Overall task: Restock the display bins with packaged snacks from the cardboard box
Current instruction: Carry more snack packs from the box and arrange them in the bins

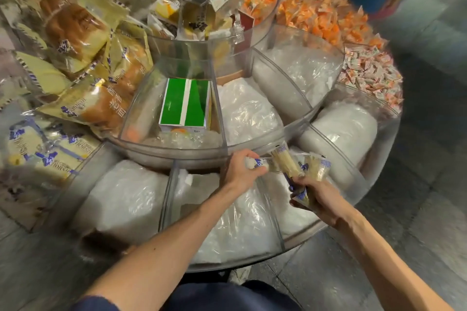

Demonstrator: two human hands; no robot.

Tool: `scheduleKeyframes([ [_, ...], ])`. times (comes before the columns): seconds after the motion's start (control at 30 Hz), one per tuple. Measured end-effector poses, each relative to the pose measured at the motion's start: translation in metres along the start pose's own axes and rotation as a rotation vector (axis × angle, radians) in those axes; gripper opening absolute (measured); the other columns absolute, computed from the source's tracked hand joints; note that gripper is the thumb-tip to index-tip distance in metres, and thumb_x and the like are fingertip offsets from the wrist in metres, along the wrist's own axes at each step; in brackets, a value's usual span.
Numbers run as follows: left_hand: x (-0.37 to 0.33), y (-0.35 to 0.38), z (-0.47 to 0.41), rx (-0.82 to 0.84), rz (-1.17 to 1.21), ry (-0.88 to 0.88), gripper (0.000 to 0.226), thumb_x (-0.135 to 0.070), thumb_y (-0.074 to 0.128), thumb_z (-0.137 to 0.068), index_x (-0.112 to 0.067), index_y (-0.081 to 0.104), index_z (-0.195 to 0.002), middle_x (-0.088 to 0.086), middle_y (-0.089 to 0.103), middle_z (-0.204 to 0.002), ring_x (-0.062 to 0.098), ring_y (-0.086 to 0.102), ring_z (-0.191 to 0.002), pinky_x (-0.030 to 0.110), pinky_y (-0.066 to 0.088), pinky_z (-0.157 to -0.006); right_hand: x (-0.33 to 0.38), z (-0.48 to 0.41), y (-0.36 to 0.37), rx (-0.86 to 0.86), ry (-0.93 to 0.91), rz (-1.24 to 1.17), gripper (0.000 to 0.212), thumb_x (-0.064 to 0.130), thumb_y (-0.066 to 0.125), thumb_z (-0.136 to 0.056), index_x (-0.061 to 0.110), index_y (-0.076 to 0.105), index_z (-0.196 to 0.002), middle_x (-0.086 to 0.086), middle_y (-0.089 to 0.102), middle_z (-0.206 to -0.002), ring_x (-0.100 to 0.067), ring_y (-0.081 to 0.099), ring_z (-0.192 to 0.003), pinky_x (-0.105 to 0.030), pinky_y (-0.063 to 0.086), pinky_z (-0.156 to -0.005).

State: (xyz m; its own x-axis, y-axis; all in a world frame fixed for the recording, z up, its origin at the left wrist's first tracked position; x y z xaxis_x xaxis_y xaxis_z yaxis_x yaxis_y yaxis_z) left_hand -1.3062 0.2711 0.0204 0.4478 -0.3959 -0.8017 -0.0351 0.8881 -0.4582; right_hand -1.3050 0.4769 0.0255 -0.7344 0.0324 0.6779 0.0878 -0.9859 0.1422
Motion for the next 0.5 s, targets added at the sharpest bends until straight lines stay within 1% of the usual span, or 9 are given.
scheduleKeyframes([
  [0.07,-0.009,0.024,-0.009,-0.016,-0.105,0.049,0.029,-0.031,0.078,-0.081,-0.029,0.067,-0.107,-0.007,0.057,-0.108,0.016,0.053,-0.106,0.027,0.043,-0.08,0.002,-0.005,-0.017,-0.025,0.002,0.004,0.026,0.015,0.069,-0.088,0.002,0.063,-0.109,-0.01,0.065,-0.08,-0.018,0.061,-0.066,-0.034,0.057,-0.064],
  [0.17,-0.014,0.052,-0.021,-0.038,-0.307,0.145,0.031,-0.029,0.071,-0.087,-0.027,0.066,-0.117,0.002,0.064,-0.121,0.024,0.056,-0.113,0.033,0.046,-0.087,0.001,-0.006,-0.034,-0.054,0.02,0.001,0.018,0.011,0.064,-0.093,0.001,0.063,-0.108,-0.01,0.065,-0.08,-0.018,0.061,-0.068,-0.033,0.059,-0.064],
  [0.27,-0.015,0.072,-0.033,-0.066,-0.702,0.311,0.031,-0.029,0.061,-0.095,-0.022,0.06,-0.124,0.005,0.064,-0.124,0.026,0.056,-0.116,0.038,0.041,-0.096,0.002,-0.008,-0.05,-0.045,0.039,0.012,0.02,0.011,0.064,-0.093,-0.001,0.064,-0.109,-0.01,0.064,-0.08,-0.017,0.061,-0.069,-0.036,0.059,-0.071],
  [0.33,-0.01,0.079,-0.038,-0.058,-0.971,0.365,0.027,-0.028,0.055,-0.098,-0.02,0.057,-0.124,0.006,0.064,-0.122,0.025,0.054,-0.113,0.038,0.038,-0.094,0.002,-0.009,-0.059,-0.051,0.04,0.02,0.021,0.011,0.064,-0.093,-0.003,0.065,-0.108,-0.01,0.064,-0.082,-0.017,0.061,-0.07,-0.037,0.058,-0.073],
  [0.37,-0.009,0.081,-0.039,-0.052,-1.066,0.365,0.026,-0.026,0.056,-0.098,-0.02,0.058,-0.123,0.006,0.063,-0.12,0.025,0.053,-0.111,0.038,0.037,-0.092,0.002,-0.01,-0.063,-0.055,0.04,0.017,0.023,0.011,0.065,-0.093,-0.004,0.065,-0.11,-0.011,0.064,-0.083,-0.017,0.061,-0.072,-0.037,0.059,-0.073],
  [0.5,-0.012,0.087,-0.038,0.014,-1.277,0.341,0.021,-0.017,0.063,-0.091,-0.024,0.069,-0.11,0.003,0.054,-0.117,0.023,0.045,-0.109,0.038,0.035,-0.088,0.005,-0.012,-0.072,-0.053,0.026,-0.001,0.029,0.012,0.066,-0.092,-0.002,0.062,-0.117,-0.013,0.065,-0.089,-0.017,0.063,-0.078,-0.034,0.06,-0.068],
])
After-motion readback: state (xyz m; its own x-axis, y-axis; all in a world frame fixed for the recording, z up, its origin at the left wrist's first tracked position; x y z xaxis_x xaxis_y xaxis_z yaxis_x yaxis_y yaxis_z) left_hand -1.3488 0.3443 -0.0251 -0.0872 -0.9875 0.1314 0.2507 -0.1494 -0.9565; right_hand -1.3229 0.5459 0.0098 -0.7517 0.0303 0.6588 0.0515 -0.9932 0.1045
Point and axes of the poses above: each hand's wrist, its own z-axis away from the middle knuckle, its own y-axis out of the palm, x = y × z, the point moved 1 cm from there along -z, towards the middle knuckle
